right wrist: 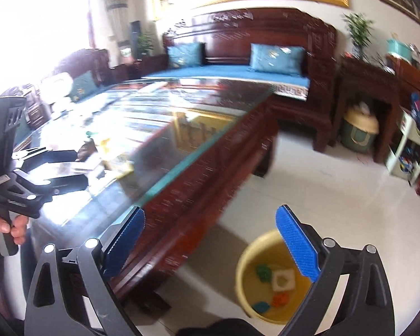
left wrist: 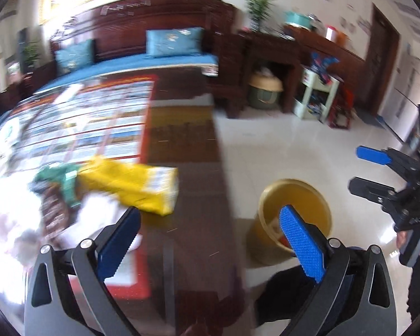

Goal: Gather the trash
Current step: 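Move both grippers back over the table toward the yellow carton, then grasp the yellow milk carton with the right gripper while the left grasps the white paper scraps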

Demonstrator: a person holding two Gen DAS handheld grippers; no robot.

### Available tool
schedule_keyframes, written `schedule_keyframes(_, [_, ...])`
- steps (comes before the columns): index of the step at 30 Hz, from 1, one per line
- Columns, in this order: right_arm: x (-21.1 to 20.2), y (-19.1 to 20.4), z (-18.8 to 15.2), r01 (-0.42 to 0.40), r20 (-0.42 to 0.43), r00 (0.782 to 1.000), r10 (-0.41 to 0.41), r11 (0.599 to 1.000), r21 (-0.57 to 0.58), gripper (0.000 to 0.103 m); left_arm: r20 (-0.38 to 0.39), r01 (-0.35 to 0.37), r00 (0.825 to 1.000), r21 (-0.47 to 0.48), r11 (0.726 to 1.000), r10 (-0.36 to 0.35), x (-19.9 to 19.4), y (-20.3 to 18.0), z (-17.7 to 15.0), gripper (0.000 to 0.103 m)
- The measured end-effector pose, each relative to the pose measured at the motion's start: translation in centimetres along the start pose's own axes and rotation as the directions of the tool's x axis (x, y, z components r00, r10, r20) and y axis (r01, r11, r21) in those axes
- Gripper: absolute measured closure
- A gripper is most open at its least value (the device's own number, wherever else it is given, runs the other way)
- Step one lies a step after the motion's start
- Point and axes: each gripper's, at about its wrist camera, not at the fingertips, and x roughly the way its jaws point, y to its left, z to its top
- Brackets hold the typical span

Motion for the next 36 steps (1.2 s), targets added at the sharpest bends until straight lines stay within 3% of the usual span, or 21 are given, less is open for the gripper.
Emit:
schedule_keyframes(6, [0.6,6.9,1.4,-0.022,0.054,0.998,0.027,0.996,-0.086,0.008,0.053,-0.078,0.995,-0.103,0.992,0.084,-4.1,5.1,-2.7,0.004])
schedule_keyframes(10, [1.4,10.6,1.6,-0.110,0.049,0.992,0.115,0.989,-0.096,0.008,0.056,-0.151,0.985,-0.182,0.972,0.163,-6.3,8.2,-5.5,0.004])
schedule_keyframes(14, [2.4,13.2,1.7,-0.147,0.029,0.988,0.151,0.984,-0.104,0.008,0.039,-0.172,0.981,-0.254,0.952,0.188,-7.7,11.2,-7.4,0.004])
schedule_keyframes(18, [3.3,15.5,1.8,-0.117,-0.003,0.993,0.118,0.986,-0.115,0.008,0.048,-0.173,0.979,-0.300,0.938,0.196,-8.5,12.6,-8.2,0.004])
schedule_keyframes(21, [4.0,16.3,1.7,-0.083,-0.019,0.996,0.081,0.990,-0.114,0.008,0.056,-0.171,0.979,-0.301,0.938,0.197,-8.7,12.8,-8.4,0.004])
schedule_keyframes(28, [4.3,16.4,1.7,-0.099,0.002,0.995,0.101,0.984,-0.145,0.008,0.064,-0.140,0.984,-0.290,0.947,0.165,-8.1,12.3,-7.8,0.004])
schedule_keyframes(33, [5.4,15.4,2.1,-0.181,-0.008,0.983,0.181,0.978,-0.103,0.008,0.049,-0.130,0.987,-0.287,0.949,0.150,-6.8,11.6,-7.3,0.004])
schedule_keyframes(36, [6.1,14.8,2.7,-0.169,0.012,0.985,0.171,0.980,-0.102,0.008,0.028,-0.117,0.991,-0.311,0.943,0.132,-5.8,11.9,-7.3,0.004])
